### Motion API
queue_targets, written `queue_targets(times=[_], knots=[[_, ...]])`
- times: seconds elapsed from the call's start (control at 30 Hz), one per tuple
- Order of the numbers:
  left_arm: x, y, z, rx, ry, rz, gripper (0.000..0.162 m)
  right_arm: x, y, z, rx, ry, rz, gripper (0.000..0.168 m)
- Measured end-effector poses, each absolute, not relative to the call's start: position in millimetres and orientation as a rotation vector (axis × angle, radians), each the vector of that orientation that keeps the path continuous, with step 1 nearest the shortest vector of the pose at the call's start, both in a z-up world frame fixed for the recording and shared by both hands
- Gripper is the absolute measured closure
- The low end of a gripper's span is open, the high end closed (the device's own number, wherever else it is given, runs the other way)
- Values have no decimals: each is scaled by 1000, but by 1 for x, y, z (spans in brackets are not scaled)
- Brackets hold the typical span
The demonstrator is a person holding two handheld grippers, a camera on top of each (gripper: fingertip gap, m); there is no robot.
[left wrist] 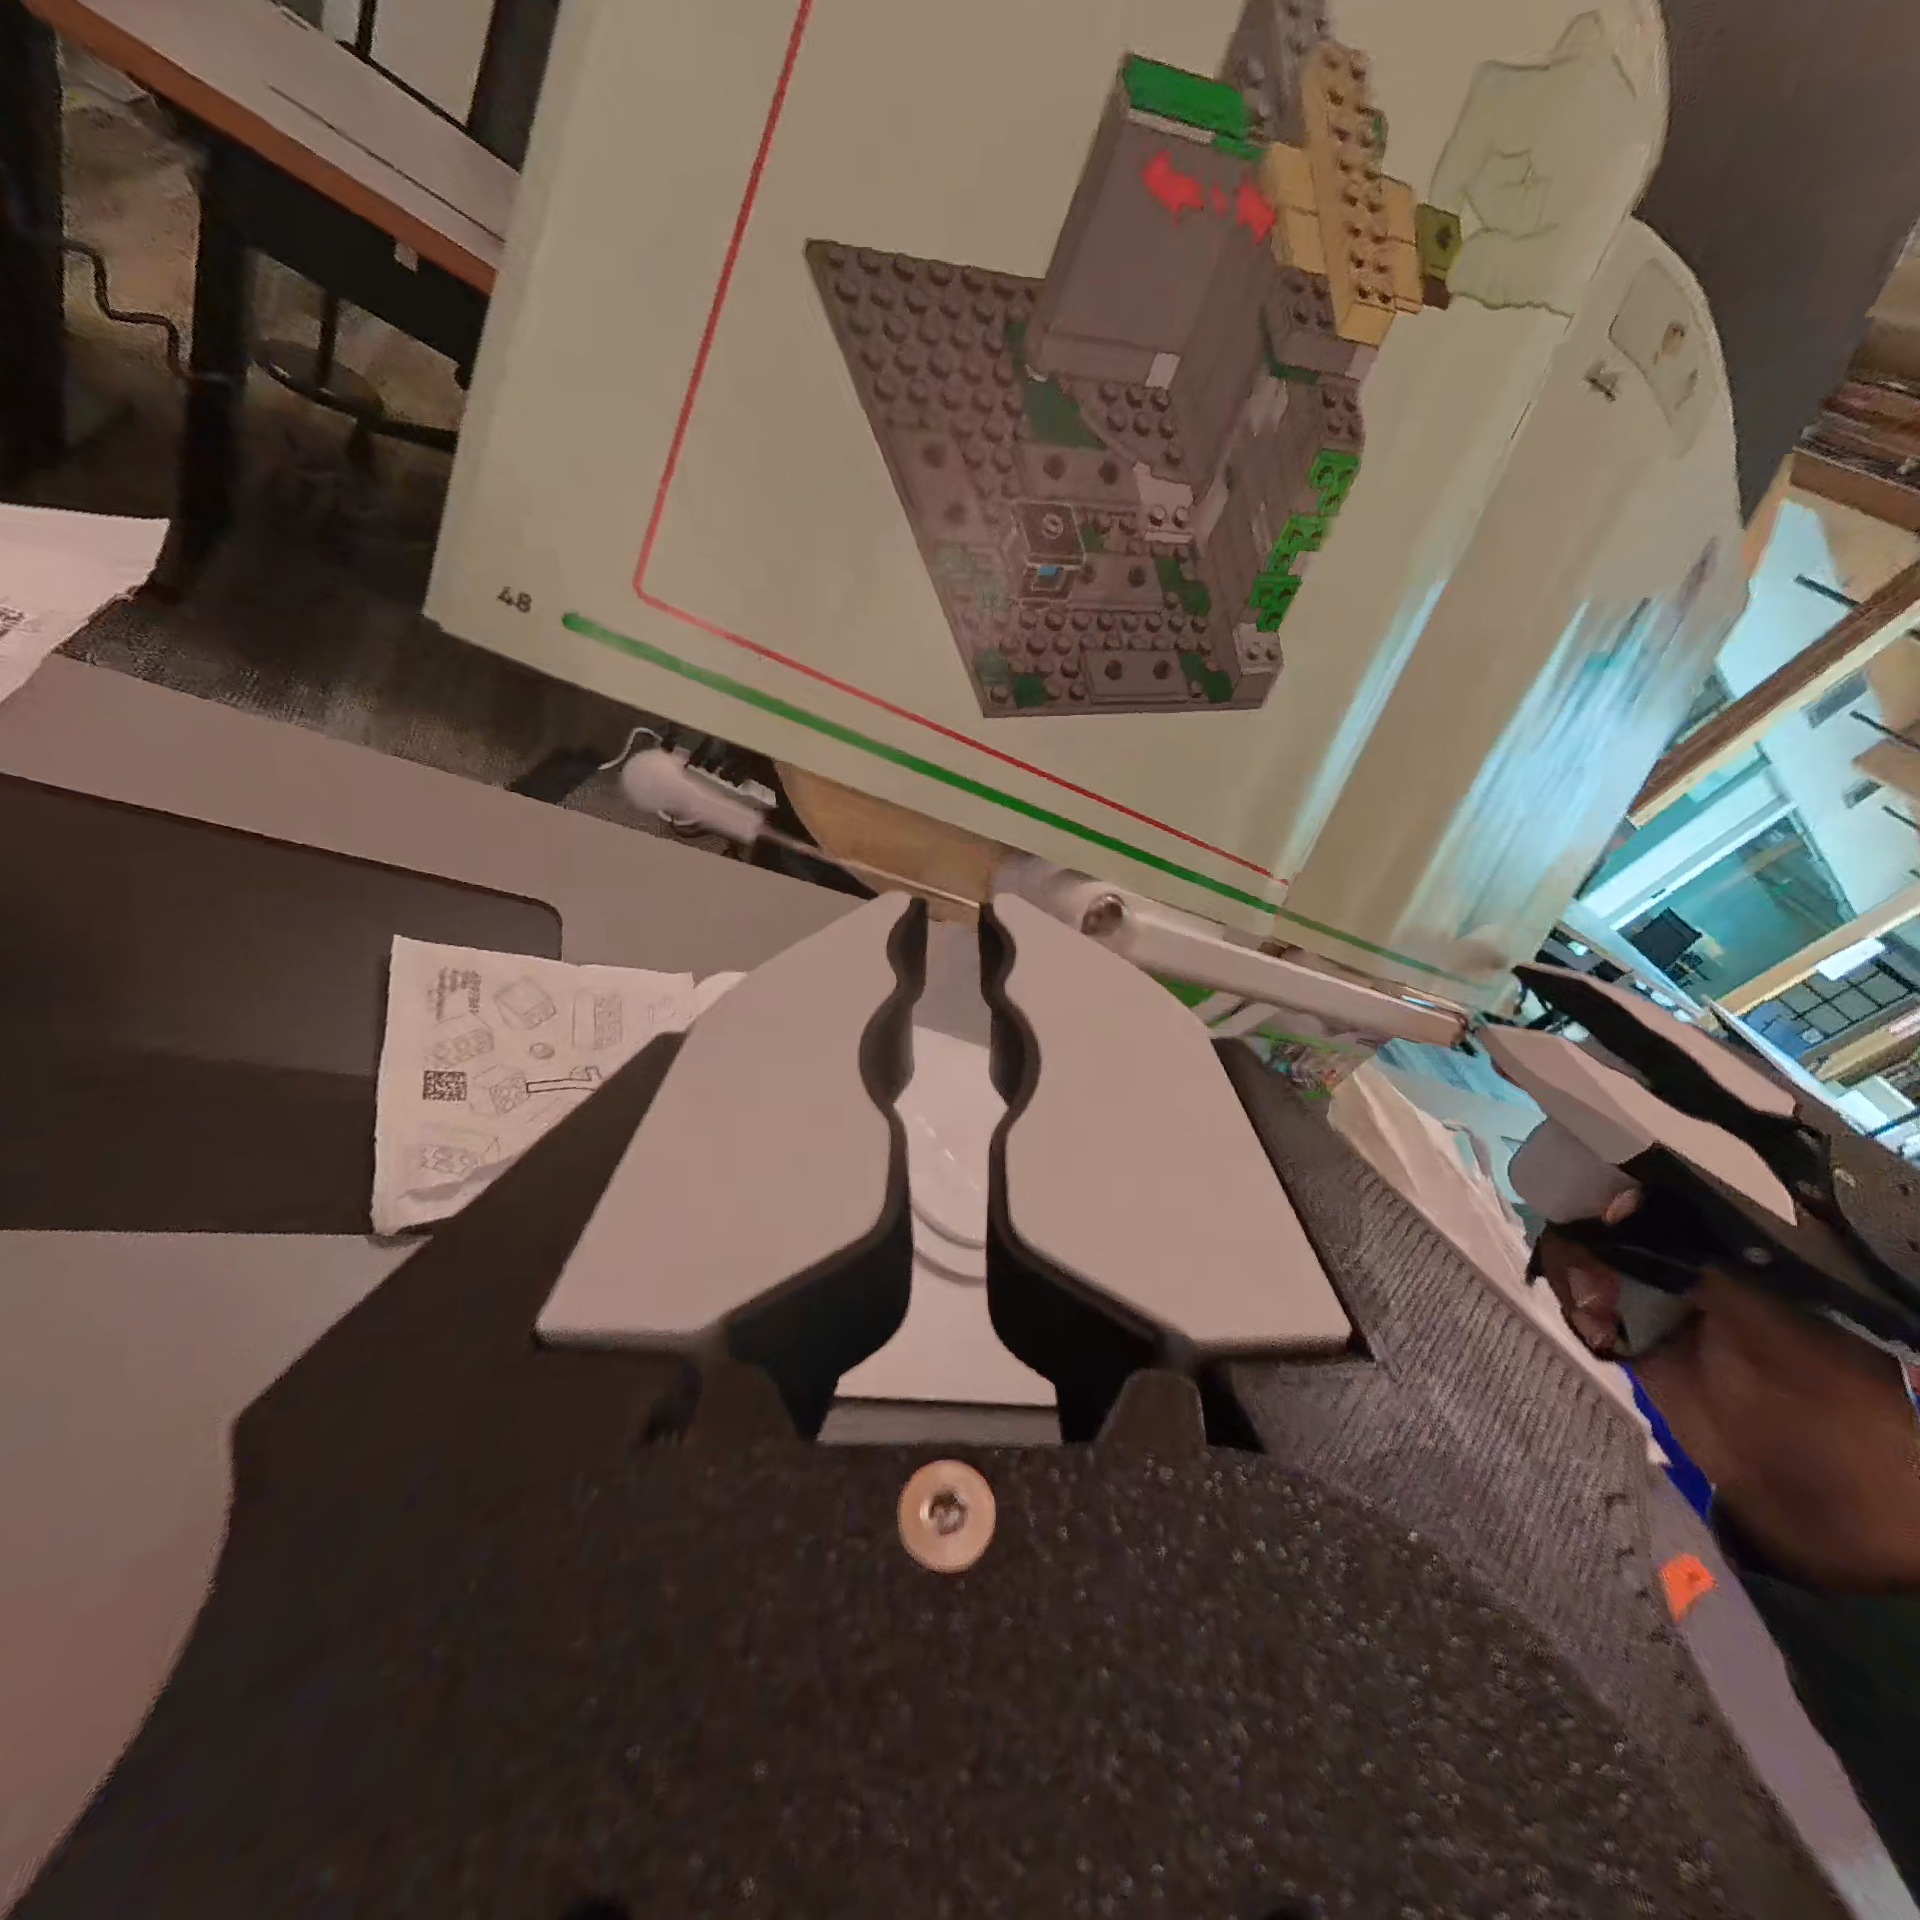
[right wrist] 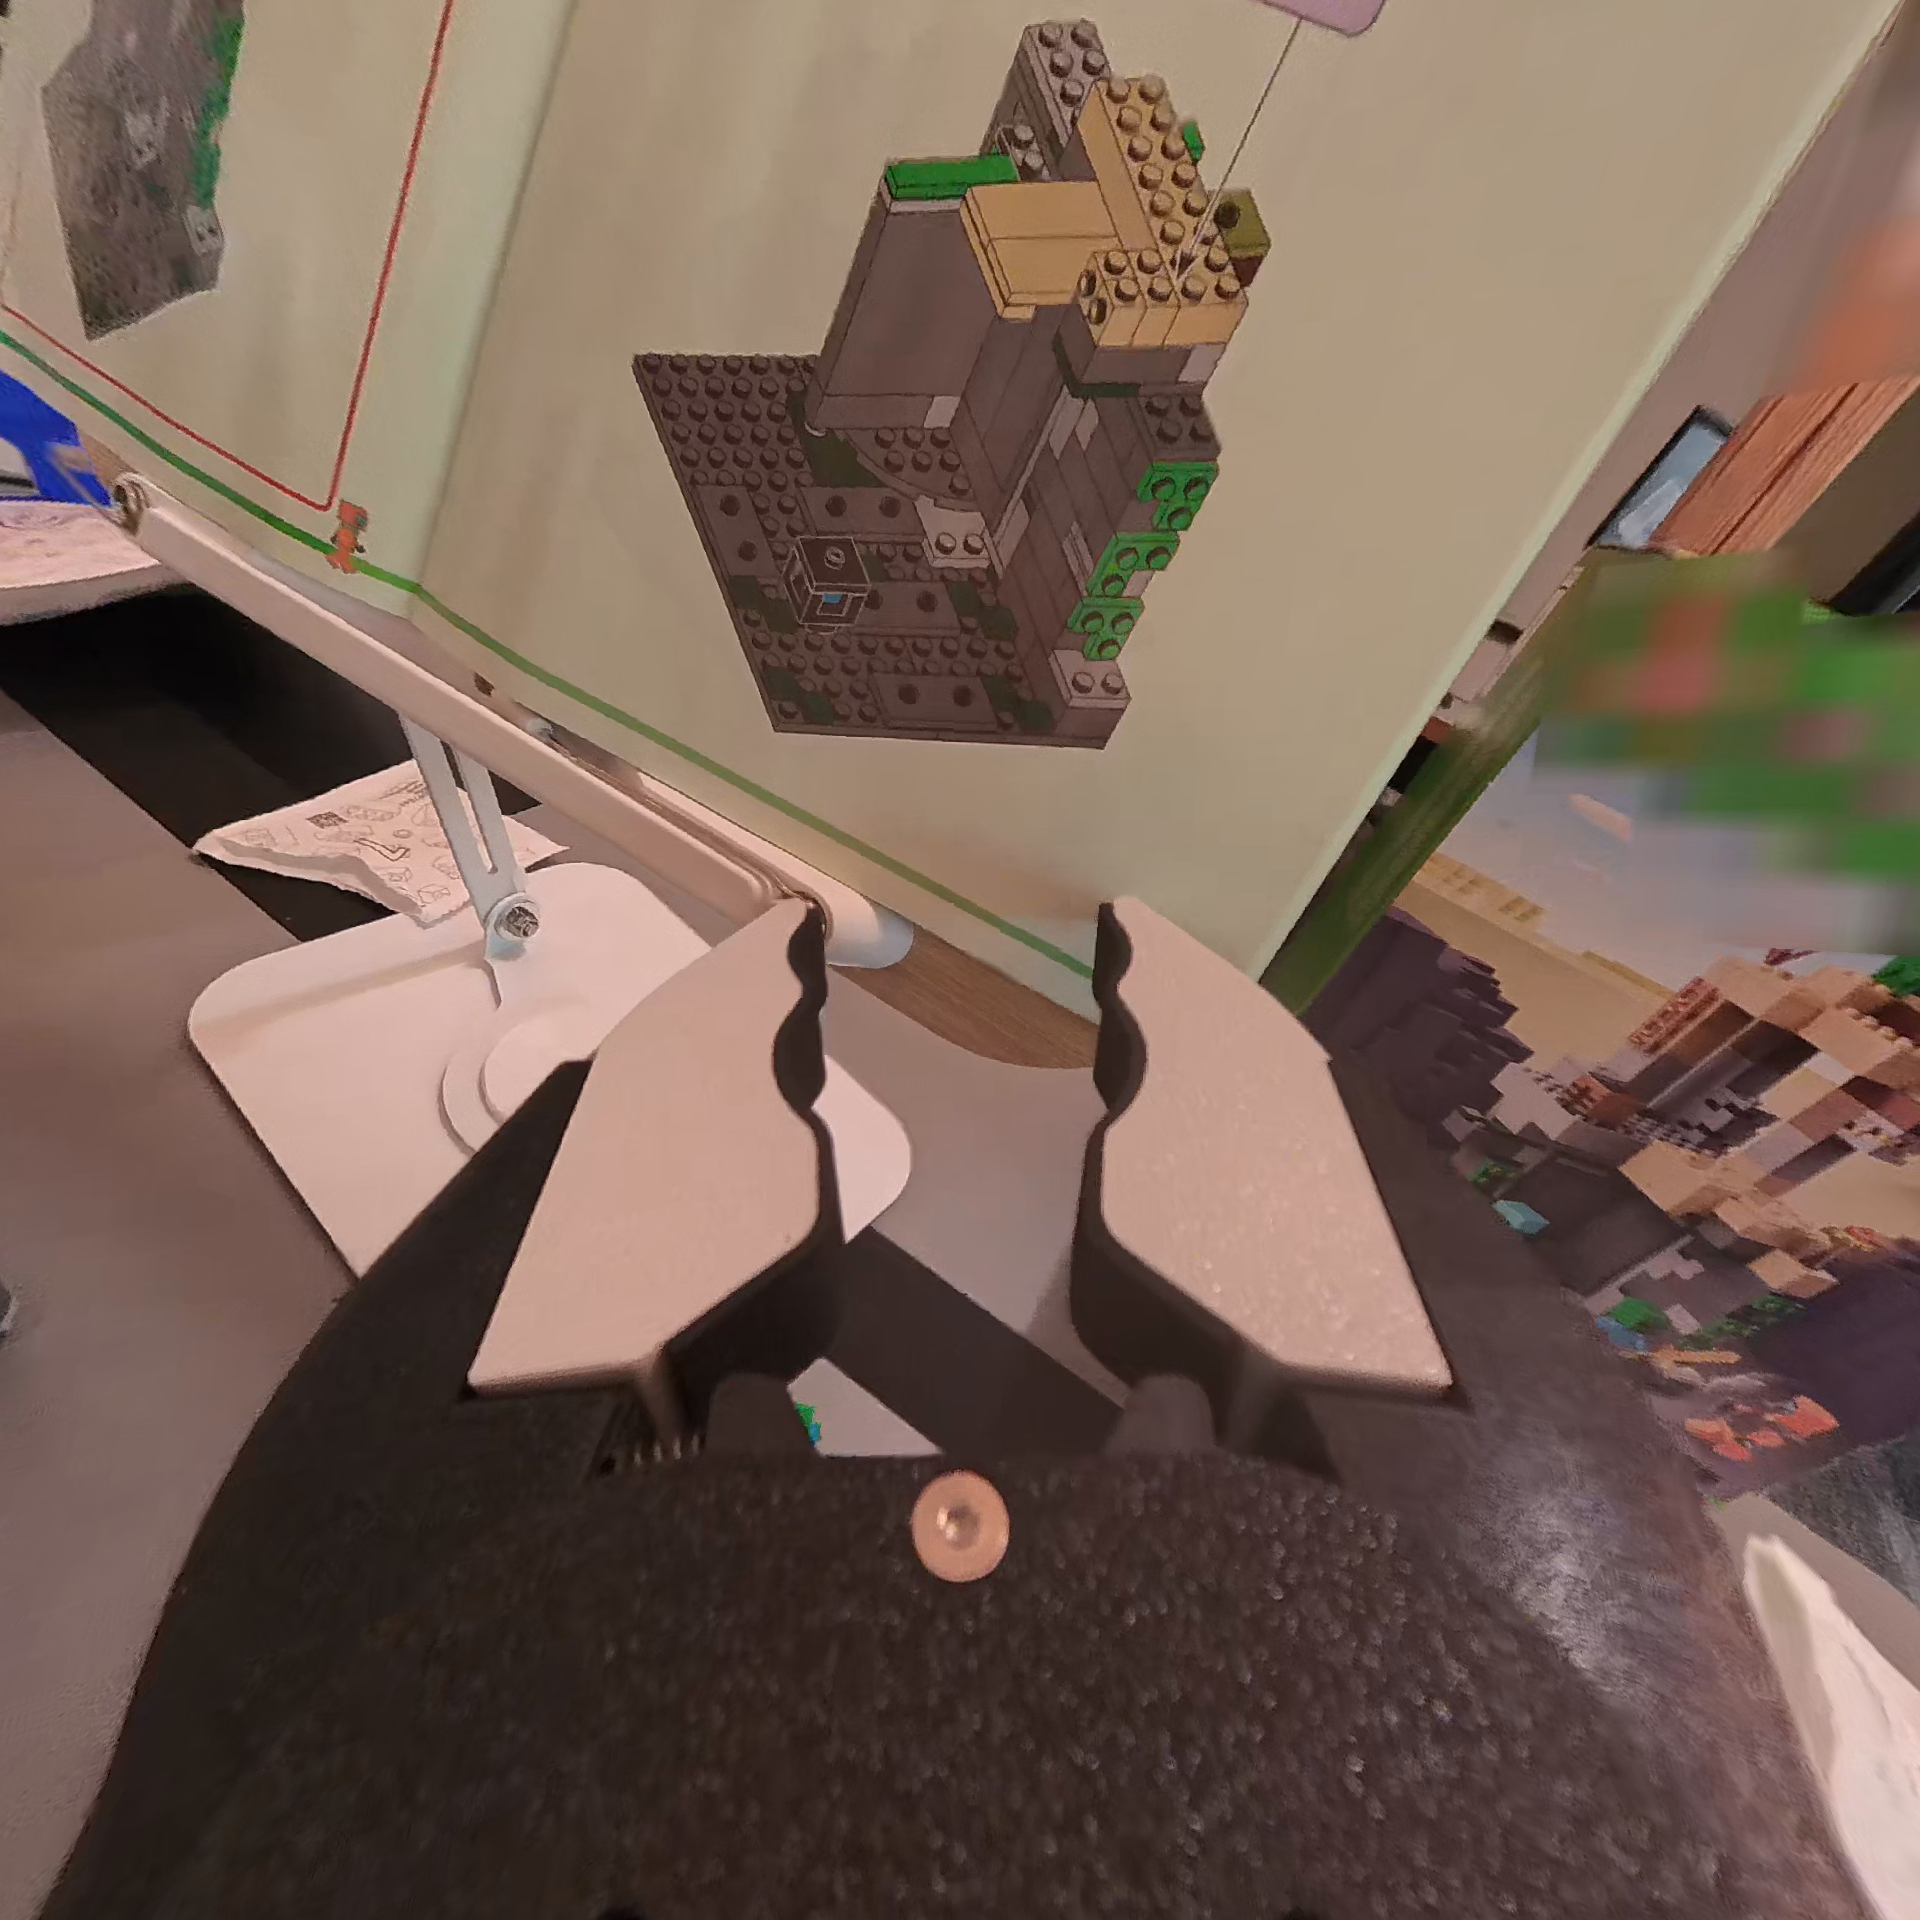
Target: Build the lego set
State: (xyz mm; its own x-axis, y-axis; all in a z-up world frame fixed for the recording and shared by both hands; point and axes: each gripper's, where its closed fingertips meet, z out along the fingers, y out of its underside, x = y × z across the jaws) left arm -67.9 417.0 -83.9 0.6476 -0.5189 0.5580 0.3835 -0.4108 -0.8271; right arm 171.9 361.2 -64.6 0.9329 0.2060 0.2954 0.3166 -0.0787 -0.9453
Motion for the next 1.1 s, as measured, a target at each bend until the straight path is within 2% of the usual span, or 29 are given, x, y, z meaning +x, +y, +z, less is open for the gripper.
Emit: queue_targets(times=[0.23, 0.37, 0.47, 0.73, 1.1], knots=[[-69, 386, -64, -1661, 347, -810, 151, 189, 348, -53, -1535, -740, -344, 126], [-55, 364, -53, -1604, 523, -689, 153, 200, 349, -64, -1376, -1084, -685, 142], [-42, 348, -45, -1556, 625, -633, 155, 201, 353, -67, -1311, -1236, -799, 145], [-22, 322, -40, -1485, 742, -587, 158, 212, 363, -75, -1322, -1378, -860, 146], [-19, 315, -50, -1502, 786, -599, 158, 211, 361, -78, -1397, -1511, -813, 162]])
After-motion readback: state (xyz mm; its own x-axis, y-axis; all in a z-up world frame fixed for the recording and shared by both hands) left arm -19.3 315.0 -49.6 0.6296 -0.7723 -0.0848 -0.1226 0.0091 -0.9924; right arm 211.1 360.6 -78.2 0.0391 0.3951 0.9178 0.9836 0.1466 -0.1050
